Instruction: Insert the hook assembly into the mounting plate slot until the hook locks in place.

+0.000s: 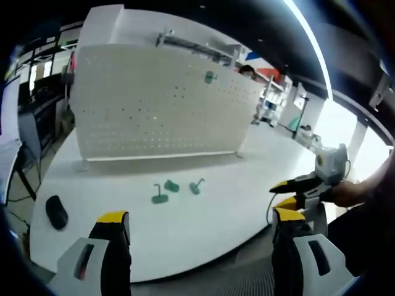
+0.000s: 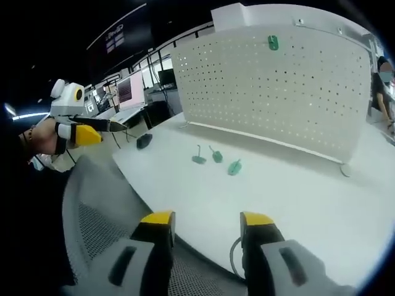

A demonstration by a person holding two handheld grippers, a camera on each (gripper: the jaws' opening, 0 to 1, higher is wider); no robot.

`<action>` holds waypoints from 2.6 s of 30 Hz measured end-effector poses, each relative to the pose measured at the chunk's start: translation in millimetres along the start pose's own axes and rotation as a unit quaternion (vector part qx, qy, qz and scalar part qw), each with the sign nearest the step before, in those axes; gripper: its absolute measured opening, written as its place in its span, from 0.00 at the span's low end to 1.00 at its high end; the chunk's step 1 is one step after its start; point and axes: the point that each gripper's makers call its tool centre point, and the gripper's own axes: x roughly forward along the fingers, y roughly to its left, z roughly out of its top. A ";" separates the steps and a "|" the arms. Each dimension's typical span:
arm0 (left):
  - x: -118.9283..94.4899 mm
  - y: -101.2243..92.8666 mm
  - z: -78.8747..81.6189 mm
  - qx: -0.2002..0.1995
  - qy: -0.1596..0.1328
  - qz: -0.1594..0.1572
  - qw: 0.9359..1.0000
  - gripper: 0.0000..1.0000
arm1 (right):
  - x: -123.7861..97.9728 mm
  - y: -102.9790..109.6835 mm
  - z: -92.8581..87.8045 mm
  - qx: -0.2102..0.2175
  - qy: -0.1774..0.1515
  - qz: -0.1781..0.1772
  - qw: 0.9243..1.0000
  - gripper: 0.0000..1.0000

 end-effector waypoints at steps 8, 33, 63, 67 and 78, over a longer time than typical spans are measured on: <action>2.5 5.4 -4.0 -0.008 0.006 0.005 1.000 0.97 | 23.1 4.0 3.6 -0.024 0.017 0.020 0.999 0.40; 4.8 22.0 -13.1 -0.035 0.016 0.017 0.999 0.96 | 158.3 6.4 43.5 -0.105 0.057 0.076 0.990 0.33; 3.1 39.9 -17.4 -0.063 0.017 0.030 0.997 0.95 | 259.2 -10.8 62.7 -0.154 0.138 0.043 0.977 0.16; 2.3 41.1 -17.4 -0.064 0.016 0.031 0.997 0.95 | 260.8 -13.2 65.7 -0.150 0.140 0.039 0.978 0.11; 5.5 39.7 -15.5 -0.059 0.017 0.025 0.998 0.94 | 257.9 -18.4 68.1 -0.145 0.144 0.030 0.978 0.00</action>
